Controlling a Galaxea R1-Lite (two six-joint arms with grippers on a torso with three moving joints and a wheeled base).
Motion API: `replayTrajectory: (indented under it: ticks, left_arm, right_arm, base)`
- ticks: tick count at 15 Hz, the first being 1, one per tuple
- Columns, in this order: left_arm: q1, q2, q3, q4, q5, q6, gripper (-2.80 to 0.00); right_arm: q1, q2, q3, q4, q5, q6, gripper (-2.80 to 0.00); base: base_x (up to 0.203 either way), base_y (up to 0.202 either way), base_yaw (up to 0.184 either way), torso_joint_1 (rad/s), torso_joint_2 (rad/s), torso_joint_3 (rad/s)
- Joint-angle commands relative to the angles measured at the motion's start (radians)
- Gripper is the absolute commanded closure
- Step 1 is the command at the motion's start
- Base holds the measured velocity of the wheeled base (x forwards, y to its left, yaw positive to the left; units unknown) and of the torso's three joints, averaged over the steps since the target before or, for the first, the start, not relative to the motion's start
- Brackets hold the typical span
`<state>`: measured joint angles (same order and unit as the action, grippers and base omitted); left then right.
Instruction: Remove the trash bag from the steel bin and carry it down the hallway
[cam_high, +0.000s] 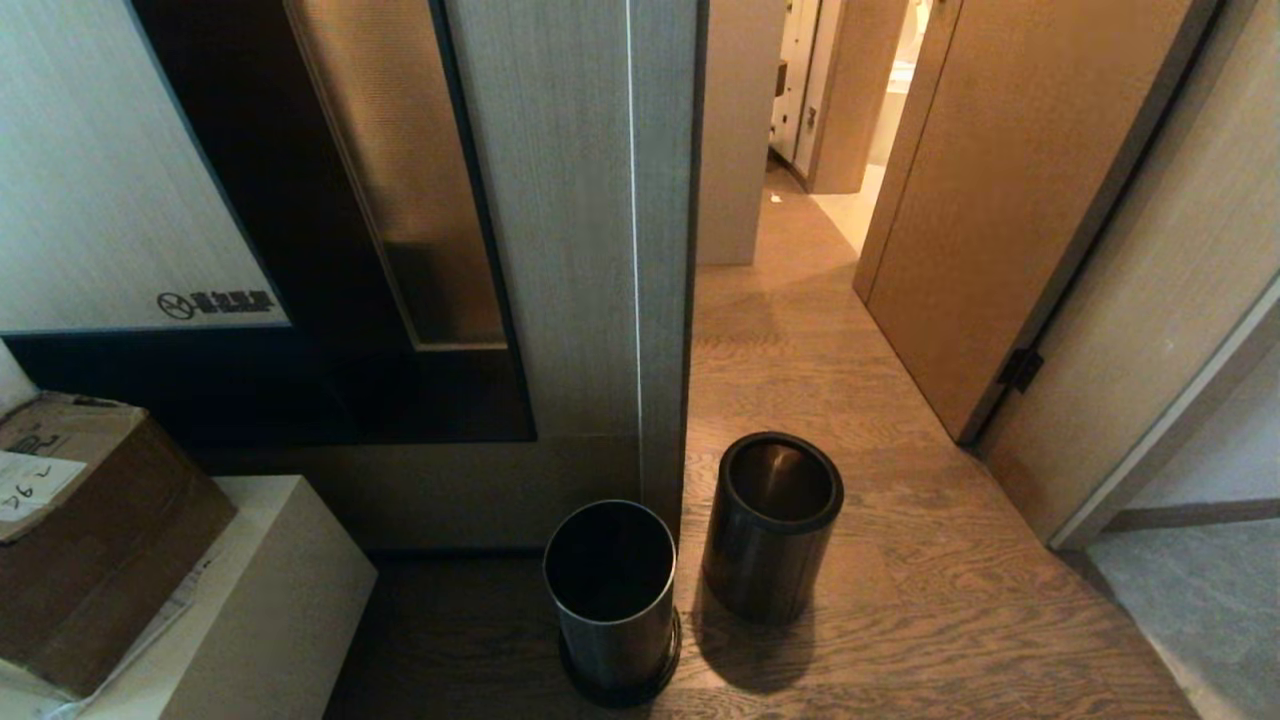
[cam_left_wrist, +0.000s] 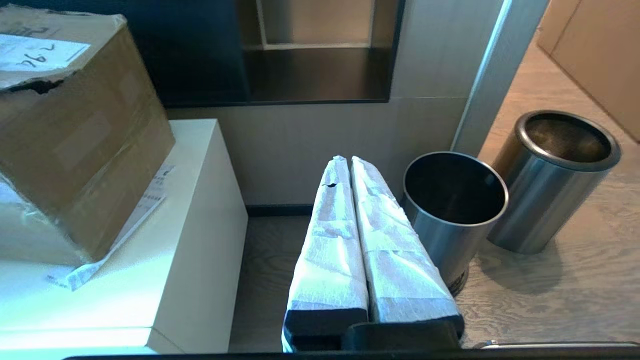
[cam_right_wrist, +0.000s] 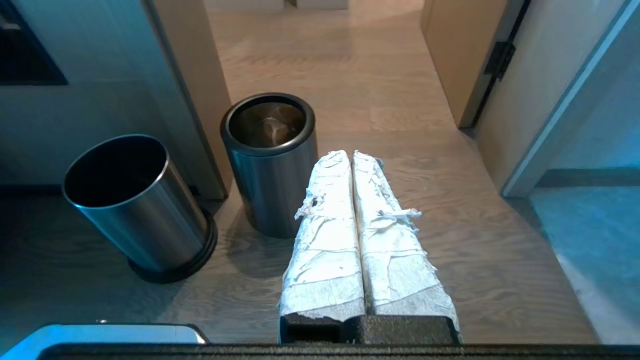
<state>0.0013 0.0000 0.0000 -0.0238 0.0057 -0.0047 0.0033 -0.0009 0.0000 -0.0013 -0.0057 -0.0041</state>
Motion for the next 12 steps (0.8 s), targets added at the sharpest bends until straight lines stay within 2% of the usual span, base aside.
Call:
replayTrajectory:
  ticks: [1,12]
  left_arm:
    - [0.0,0.0,0.012,-0.001,0.0,0.0,0.0]
    - [0.0,0.0,0.012,-0.001,0.0,0.0,0.0]
  right_arm:
    - [0.001,0.001,0.0,0.0,0.0,0.0,0.0]
    - [0.001,0.001,0.0,0.0,0.0,0.0,0.0]
  base:
    - [0.0,0.0,0.0,0.0,0.0,0.0]
    - [0.0,0.0,0.0,0.0,0.0,0.0]
